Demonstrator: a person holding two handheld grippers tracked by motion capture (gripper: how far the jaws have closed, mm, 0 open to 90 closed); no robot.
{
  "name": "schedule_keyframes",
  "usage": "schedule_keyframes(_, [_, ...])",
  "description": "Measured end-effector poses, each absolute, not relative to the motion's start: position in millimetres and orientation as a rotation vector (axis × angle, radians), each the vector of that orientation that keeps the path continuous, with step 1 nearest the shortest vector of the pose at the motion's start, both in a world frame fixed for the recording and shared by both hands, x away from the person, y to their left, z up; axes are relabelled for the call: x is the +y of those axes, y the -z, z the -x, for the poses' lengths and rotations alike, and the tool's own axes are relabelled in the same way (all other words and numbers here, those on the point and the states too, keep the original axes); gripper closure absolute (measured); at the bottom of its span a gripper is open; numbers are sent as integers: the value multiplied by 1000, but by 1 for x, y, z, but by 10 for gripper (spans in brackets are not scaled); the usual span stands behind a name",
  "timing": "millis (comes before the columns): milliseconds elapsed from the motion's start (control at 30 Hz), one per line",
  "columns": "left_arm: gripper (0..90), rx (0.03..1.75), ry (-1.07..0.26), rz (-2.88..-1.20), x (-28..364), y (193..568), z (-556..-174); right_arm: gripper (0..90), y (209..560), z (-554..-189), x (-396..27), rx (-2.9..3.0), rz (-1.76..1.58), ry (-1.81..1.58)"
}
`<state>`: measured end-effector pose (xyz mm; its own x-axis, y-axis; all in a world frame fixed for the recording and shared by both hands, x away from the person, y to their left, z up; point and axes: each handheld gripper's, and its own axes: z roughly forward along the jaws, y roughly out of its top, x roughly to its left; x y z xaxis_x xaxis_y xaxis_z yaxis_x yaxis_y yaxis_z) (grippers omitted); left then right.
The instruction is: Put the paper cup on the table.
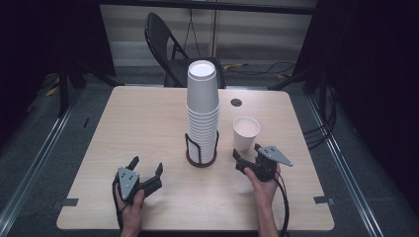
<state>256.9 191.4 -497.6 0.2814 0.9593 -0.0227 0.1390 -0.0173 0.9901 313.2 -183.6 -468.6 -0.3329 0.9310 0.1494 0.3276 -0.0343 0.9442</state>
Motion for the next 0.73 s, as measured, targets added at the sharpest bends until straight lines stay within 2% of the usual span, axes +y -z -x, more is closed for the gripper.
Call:
schedule_keyframes(400, [178,1092,-917,-1421,192,498,-257,134,488,-276,-164,1698,-1296,-1442])
schedule_keyframes(733, [178,1090,-914,-1407,193,498,-256,130,495,-270,-162,1692,-1271,-1474])
